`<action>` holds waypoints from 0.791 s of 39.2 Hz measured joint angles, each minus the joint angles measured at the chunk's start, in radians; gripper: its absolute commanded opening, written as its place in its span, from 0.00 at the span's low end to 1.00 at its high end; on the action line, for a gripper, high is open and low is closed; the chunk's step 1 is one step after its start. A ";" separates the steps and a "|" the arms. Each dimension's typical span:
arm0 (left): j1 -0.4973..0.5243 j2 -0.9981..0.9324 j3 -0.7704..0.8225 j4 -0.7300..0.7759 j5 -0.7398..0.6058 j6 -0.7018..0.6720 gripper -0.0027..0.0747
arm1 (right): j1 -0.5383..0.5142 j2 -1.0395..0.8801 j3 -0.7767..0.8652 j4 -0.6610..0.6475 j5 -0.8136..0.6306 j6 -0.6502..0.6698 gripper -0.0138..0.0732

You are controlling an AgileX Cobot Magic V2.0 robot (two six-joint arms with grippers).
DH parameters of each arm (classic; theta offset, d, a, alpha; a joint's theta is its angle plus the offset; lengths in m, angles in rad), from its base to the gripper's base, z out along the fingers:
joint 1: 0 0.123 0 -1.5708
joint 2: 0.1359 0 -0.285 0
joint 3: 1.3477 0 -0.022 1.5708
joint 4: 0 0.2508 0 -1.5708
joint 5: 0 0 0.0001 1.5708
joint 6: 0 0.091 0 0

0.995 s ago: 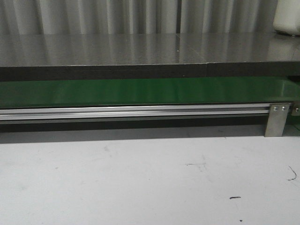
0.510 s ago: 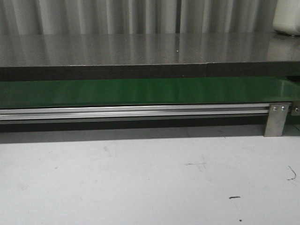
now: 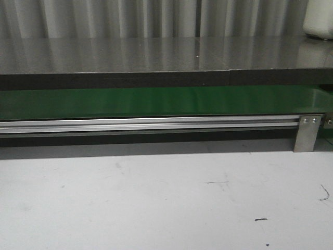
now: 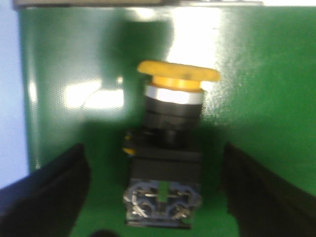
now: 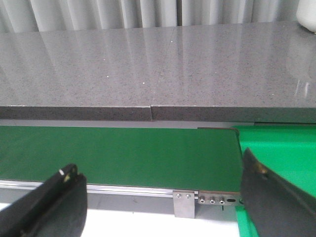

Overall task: Move button from left to right
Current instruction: 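Carry the push button over the conveyor belt with the left gripper, then lower the push button onto the belt and open the left gripper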

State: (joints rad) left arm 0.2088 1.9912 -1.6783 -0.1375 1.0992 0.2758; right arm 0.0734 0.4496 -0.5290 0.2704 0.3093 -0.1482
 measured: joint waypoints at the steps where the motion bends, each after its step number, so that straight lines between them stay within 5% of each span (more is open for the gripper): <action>1: -0.004 0.000 -0.007 0.000 0.011 0.000 0.84 | 0.000 0.000 0.000 0.000 0.000 0.000 0.90; 7: -0.044 -0.026 -0.065 -0.002 0.060 -0.002 0.67 | 0.000 0.000 0.000 0.000 0.000 0.000 0.90; 18: -0.051 -0.121 -0.115 -0.002 0.136 -0.007 0.03 | 0.000 0.000 0.000 0.000 0.000 0.000 0.90; 31: -0.088 -0.303 -0.043 0.033 0.143 -0.015 0.01 | 0.000 0.000 0.000 0.000 0.000 0.000 0.90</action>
State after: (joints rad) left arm 0.1203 1.6884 -1.7209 -0.1045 1.2425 0.2605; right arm 0.0734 0.4496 -0.5290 0.2704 0.3093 -0.1482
